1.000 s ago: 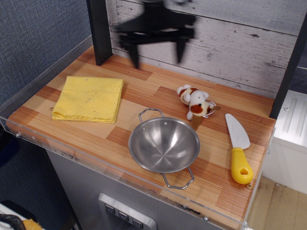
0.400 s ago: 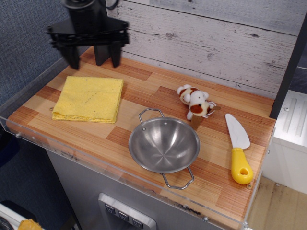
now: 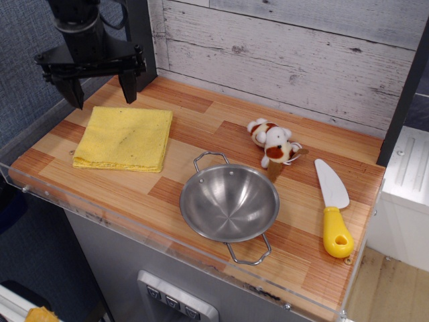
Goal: Move the yellow cloth and place it above the silver vessel.
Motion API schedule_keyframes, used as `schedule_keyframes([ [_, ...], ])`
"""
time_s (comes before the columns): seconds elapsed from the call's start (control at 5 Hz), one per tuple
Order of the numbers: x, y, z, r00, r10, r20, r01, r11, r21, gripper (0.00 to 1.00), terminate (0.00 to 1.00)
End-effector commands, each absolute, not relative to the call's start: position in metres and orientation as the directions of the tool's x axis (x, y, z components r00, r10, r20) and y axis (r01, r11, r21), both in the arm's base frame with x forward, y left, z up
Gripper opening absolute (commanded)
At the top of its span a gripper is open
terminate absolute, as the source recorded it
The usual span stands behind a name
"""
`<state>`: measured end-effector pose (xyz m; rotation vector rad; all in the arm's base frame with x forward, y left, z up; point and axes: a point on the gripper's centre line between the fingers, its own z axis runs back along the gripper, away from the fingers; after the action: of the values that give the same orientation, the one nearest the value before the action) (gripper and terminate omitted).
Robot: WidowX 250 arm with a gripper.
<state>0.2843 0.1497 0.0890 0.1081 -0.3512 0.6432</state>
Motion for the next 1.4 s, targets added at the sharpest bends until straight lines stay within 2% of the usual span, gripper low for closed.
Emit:
schedule_keyframes([
  [0.0,0.292,0.161,0.065,0.734,0.594,0.33,-0.623,0.782,-0.024,1.0,0.0],
  [0.6,0.304,0.152,0.024,0.735,0.635,0.237,-0.654,0.757,0.001,1.0,0.0],
  [1.2,0.313,0.133,0.014,0.745,0.639,0.191,-0.647,0.762,-0.027,1.0,0.0],
])
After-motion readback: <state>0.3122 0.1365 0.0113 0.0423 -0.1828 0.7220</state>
